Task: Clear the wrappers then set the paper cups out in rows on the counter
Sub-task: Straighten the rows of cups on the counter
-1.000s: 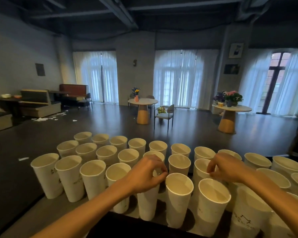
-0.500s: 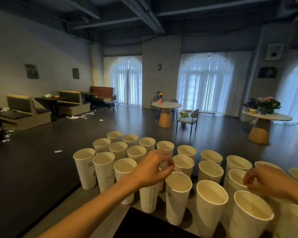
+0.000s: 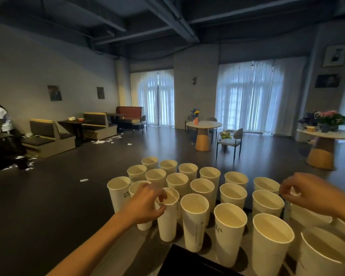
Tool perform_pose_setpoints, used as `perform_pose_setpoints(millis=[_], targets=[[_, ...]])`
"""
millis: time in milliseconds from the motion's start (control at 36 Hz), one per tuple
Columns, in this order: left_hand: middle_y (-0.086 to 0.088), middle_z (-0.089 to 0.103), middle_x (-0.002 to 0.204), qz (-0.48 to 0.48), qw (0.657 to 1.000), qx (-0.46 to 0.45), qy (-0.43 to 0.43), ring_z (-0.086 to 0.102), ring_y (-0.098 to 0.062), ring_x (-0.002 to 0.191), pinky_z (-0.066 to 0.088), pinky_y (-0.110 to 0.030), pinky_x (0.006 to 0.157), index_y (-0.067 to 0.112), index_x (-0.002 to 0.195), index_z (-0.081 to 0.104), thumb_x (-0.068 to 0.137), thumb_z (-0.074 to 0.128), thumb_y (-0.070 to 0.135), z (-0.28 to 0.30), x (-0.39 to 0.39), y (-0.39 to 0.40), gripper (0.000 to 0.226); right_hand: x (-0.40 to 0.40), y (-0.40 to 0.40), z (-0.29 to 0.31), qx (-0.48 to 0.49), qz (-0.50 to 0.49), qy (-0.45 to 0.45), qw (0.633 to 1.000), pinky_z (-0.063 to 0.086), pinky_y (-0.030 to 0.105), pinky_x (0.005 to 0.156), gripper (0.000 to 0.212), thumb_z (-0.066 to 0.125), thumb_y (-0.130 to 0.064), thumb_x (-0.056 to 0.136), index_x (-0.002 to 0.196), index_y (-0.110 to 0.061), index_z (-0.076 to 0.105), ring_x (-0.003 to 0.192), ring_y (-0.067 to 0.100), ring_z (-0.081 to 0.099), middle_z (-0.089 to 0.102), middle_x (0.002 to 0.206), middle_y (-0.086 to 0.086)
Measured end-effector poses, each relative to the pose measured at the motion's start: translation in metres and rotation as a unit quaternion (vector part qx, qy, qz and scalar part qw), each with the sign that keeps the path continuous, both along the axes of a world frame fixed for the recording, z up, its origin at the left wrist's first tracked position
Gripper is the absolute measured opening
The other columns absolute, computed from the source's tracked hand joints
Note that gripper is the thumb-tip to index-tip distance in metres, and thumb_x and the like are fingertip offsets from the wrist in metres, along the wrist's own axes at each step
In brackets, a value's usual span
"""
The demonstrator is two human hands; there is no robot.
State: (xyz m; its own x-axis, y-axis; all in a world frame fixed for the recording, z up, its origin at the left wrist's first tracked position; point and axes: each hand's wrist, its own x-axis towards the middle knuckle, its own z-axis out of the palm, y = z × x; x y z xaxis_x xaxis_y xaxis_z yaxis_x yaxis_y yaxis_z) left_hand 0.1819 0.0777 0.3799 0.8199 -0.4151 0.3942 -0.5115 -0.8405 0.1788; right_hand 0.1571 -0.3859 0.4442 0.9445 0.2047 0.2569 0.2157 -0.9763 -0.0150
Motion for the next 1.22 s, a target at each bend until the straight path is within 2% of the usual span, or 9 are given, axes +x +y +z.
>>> perform_pose_setpoints(millis=[139, 306, 472, 611, 722, 778, 944, 1083, 1222], targets=[[0.012, 0.070, 0.100, -0.008, 1.000, -0.005, 0.003, 0.058, -0.003, 0.099, 0.030, -0.020, 0.103, 0.025, 0.099, 0.076, 0.089, 0.070, 0.026, -0.007, 0.004, -0.001, 0.011, -0.003, 0.018, 0.006, 0.015, 0.019, -0.008, 1.000, 0.052, 0.016, 0.065, 0.005, 0.073, -0.040, 0.084, 0.086, -0.042, 0.069, 0.074, 0.003, 0.061, 0.063, 0.084, -0.021], [0.017, 0.069, 0.092, -0.016, 1.000, -0.003, -0.001, 0.059, -0.002, 0.091, 0.040, -0.028, 0.099, 0.030, 0.093, 0.074, 0.084, 0.075, 0.026, -0.012, 0.011, 0.005, 0.010, -0.013, 0.025, 0.008, 0.066, 0.013, 0.015, 0.998, 0.038, 0.010, 0.057, 0.004, 0.071, -0.033, 0.087, 0.089, -0.036, 0.070, 0.073, 0.002, 0.059, 0.059, 0.081, -0.023], [0.022, 0.066, 0.094, -0.035, 0.999, -0.014, 0.001, 0.059, 0.000, 0.093, 0.049, -0.033, 0.097, 0.038, 0.093, 0.070, 0.081, 0.077, 0.032, -0.017, 0.018, 0.006, 0.015, -0.023, 0.036, -0.001, 0.090, 0.024, 0.032, 0.995, 0.044, 0.014, 0.062, 0.005, 0.070, -0.034, 0.088, 0.093, -0.035, 0.070, 0.077, 0.005, 0.061, 0.061, 0.083, -0.022], [0.020, 0.066, 0.111, -0.044, 0.997, -0.067, -0.007, 0.059, -0.005, 0.109, 0.054, -0.038, 0.095, 0.041, 0.104, 0.068, 0.075, 0.073, 0.052, -0.011, 0.020, 0.004, 0.031, -0.029, 0.062, -0.007, 0.085, 0.054, 0.041, 0.994, 0.058, 0.026, 0.074, 0.032, 0.071, -0.055, 0.080, 0.105, -0.035, 0.069, 0.087, 0.006, 0.060, 0.063, 0.099, -0.014], [0.018, 0.067, 0.114, -0.073, 0.994, -0.073, -0.041, 0.057, -0.006, 0.117, 0.046, -0.037, 0.103, 0.038, 0.105, 0.069, 0.077, 0.072, 0.055, 0.000, 0.014, -0.009, 0.032, -0.024, 0.084, -0.022, 0.016, 0.097, 0.056, 0.994, 0.053, 0.024, 0.076, 0.060, 0.065, -0.077, 0.068, 0.115, -0.039, 0.066, 0.092, 0.007, 0.054, 0.059, 0.104, -0.015], [0.016, 0.067, 0.113, -0.080, 0.992, -0.082, -0.052, 0.056, -0.005, 0.117, 0.043, -0.036, 0.106, 0.037, 0.104, 0.071, 0.076, 0.072, 0.053, 0.004, 0.010, -0.015, 0.032, -0.022, 0.094, -0.029, -0.029, 0.118, 0.054, 0.991, 0.050, 0.026, 0.077, 0.066, 0.061, -0.081, 0.068, 0.118, -0.038, 0.064, 0.092, 0.007, 0.049, 0.054, 0.104, -0.012], [0.018, 0.066, 0.111, -0.089, 0.985, -0.133, -0.070, 0.046, 0.017, 0.115, 0.036, -0.023, 0.102, 0.035, 0.099, 0.073, 0.075, 0.068, 0.054, 0.008, 0.006, -0.018, 0.031, -0.019, 0.110, -0.039, -0.030, 0.141, 0.063, 0.987, 0.048, 0.025, 0.082, 0.052, 0.067, -0.068, 0.075, 0.114, -0.033, 0.071, 0.097, 0.007, 0.044, 0.050, 0.110, -0.011], [0.025, 0.066, 0.106, -0.108, 0.980, -0.158, -0.053, 0.057, 0.002, 0.112, 0.045, -0.028, 0.099, 0.035, 0.096, 0.074, 0.079, 0.071, 0.052, 0.013, 0.005, -0.037, 0.024, -0.018, 0.112, -0.042, -0.017, 0.140, 0.067, 0.988, 0.046, 0.019, 0.084, 0.042, 0.069, -0.062, 0.078, 0.103, -0.029, 0.074, 0.100, 0.006, 0.045, 0.052, 0.113, -0.014], [0.019, 0.070, 0.096, -0.141, 0.979, -0.142, -0.044, 0.061, -0.001, 0.096, 0.052, -0.030, 0.088, 0.030, 0.093, 0.077, 0.088, 0.067, 0.041, 0.023, 0.016, -0.088, 0.017, -0.018, 0.112, -0.044, -0.006, 0.134, 0.061, 0.989, 0.047, 0.017, 0.083, 0.034, 0.073, -0.055, 0.078, 0.100, -0.028, 0.074, 0.097, 0.005, 0.047, 0.053, 0.112, -0.015]])
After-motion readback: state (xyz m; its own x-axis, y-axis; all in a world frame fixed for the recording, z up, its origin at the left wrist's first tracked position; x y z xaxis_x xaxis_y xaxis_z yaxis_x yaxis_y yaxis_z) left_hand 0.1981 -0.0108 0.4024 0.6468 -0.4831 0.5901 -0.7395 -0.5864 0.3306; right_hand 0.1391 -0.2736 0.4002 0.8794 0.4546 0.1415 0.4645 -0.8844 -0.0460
